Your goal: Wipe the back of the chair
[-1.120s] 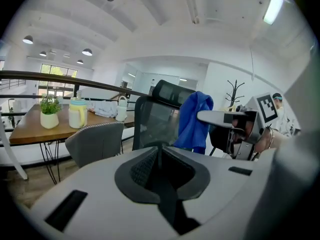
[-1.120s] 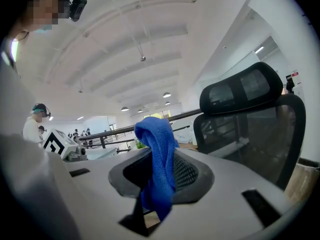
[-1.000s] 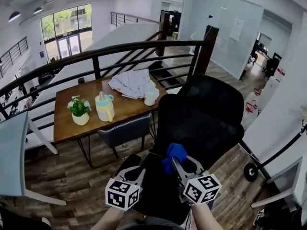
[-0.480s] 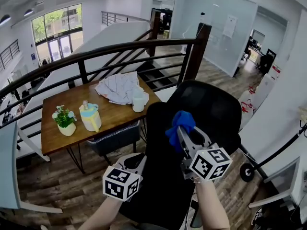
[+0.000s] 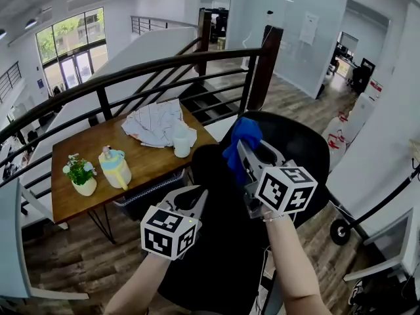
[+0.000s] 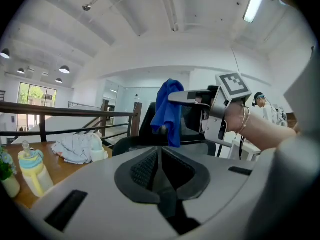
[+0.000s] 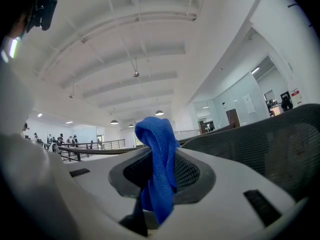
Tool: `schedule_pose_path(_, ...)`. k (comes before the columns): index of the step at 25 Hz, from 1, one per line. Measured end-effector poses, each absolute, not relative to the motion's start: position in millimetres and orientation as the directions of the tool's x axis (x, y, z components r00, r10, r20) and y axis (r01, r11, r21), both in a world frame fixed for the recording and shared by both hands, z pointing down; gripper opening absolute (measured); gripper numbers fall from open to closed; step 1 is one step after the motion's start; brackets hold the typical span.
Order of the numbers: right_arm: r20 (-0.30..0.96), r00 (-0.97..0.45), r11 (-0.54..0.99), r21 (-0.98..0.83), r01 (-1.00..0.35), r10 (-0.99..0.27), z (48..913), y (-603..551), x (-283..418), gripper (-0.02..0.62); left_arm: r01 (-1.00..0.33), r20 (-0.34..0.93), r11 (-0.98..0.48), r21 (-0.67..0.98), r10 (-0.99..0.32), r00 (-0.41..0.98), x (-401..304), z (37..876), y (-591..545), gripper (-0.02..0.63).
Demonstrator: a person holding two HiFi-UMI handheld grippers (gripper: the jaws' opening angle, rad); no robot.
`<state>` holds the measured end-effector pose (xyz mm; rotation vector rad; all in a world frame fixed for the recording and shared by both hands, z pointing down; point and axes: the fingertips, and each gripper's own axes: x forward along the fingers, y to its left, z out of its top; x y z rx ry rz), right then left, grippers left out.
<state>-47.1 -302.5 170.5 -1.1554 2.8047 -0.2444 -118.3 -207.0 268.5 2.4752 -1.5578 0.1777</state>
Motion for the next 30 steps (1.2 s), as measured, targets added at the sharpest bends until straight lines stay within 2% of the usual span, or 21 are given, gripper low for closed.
schedule_pose_path(9, 0.052, -0.676, 0.656, -0.200, -0.728, -0.735, 192.5, -341.4, -47.0, 0.106, -0.894, 0.182, -0.440, 0.084, -0.875, 0.448, -101.1, 250.7, -244.6, 0.035)
schedule_pose_path(20, 0.049, -0.641, 0.617, -0.225, -0.754, -0.766, 196.5, -344.2, -21.9, 0.106, -0.889, 0.152, -0.441, 0.125, -0.877, 0.456, -86.3, 243.4, -261.2, 0.035)
schedule_pose_path(30, 0.045, -0.535, 0.510, -0.240, -0.826, -0.844, 204.2, -345.0, 28.1, 0.106, -0.827, 0.131, -0.527, 0.198, -0.822, 0.555, -55.0, 241.1, -258.2, 0.035)
